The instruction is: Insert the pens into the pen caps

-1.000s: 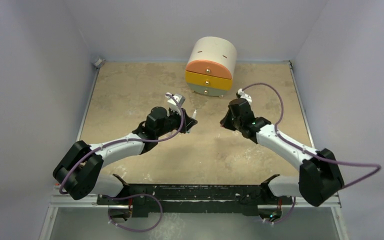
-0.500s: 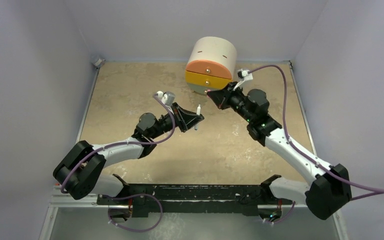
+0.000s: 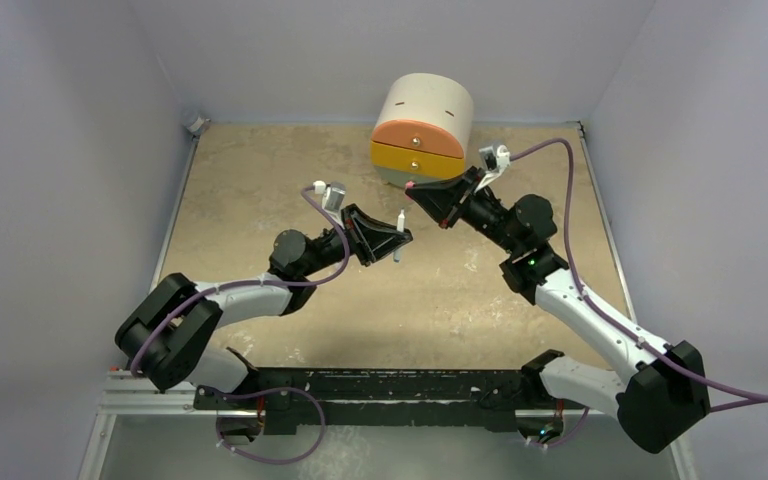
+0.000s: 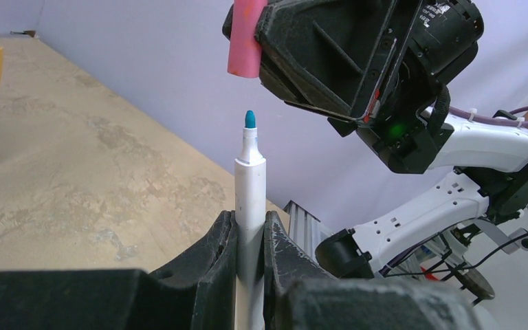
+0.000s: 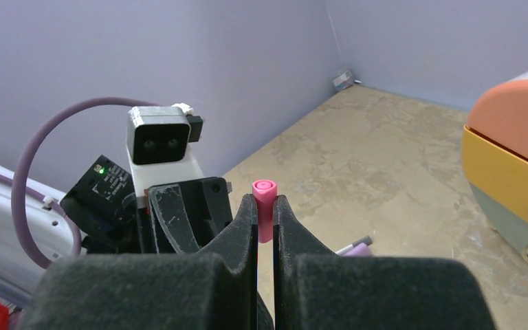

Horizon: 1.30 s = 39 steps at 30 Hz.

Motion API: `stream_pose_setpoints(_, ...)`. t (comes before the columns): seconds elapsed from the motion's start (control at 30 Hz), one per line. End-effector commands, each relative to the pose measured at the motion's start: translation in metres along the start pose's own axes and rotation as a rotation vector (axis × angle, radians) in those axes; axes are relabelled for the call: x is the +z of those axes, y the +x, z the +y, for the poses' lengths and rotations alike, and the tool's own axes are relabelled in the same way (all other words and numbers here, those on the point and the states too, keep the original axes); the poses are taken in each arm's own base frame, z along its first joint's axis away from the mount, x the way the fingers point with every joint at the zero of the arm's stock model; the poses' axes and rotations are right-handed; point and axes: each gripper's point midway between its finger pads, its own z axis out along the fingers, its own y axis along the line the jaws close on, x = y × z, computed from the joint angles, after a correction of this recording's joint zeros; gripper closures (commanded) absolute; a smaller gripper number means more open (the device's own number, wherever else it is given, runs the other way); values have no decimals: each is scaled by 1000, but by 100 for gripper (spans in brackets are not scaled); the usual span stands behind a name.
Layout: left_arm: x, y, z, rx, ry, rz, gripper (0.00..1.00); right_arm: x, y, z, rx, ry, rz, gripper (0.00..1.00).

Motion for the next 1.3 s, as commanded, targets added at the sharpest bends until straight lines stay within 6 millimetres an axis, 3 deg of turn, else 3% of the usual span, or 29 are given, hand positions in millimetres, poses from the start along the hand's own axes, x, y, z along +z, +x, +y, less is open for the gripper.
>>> stream_pose_setpoints(0.0, 5, -19, -13, 49, 55, -52, 100, -3, -17, 20, -43, -86, -49, 100)
stream_pose_setpoints(0.87, 17, -18, 3, 87, 16, -33, 100, -3, 4, 11, -2, -79, -12, 100)
stream_pose_setpoints(1.27, 23, -32, 27, 152, -113, -61, 100, -2, 31, -14, 75, 26, 59, 100)
